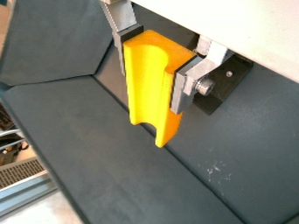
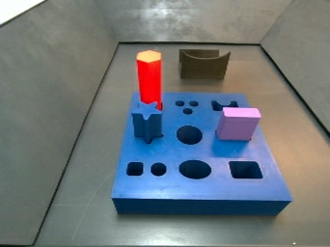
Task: Pick up the arch object. Move up. Place the arch object on the fixture. Regrasp the arch object. Move to above the board. Insert the arch object.
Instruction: Move to above the board.
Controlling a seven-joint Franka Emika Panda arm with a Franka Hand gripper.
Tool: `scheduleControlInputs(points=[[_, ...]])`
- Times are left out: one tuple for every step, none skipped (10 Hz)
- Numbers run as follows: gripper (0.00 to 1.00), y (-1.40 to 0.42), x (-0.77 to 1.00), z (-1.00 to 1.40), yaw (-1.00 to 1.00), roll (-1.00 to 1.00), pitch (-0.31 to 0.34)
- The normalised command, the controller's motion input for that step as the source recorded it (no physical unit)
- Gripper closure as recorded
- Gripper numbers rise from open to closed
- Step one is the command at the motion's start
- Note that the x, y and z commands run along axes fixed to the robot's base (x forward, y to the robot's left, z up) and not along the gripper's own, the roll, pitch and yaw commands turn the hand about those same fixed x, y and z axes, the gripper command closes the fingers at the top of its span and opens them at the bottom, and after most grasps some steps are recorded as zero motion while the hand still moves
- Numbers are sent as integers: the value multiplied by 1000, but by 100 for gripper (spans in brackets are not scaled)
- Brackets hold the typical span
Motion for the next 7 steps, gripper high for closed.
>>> scheduleControlInputs(points=[[100,63,-79,785,-6,-73,52],[100,42,-60,603,1,-71,60],[100,15,-39,361,13,-71,70],[100,10,-26,242,18,-72,75],[100,-1000,-272,133,-59,-1000,-47],[100,-1000,-270,135,-58,-1000,-54],[100,-1000,-286,144,-63,-1000,-62]])
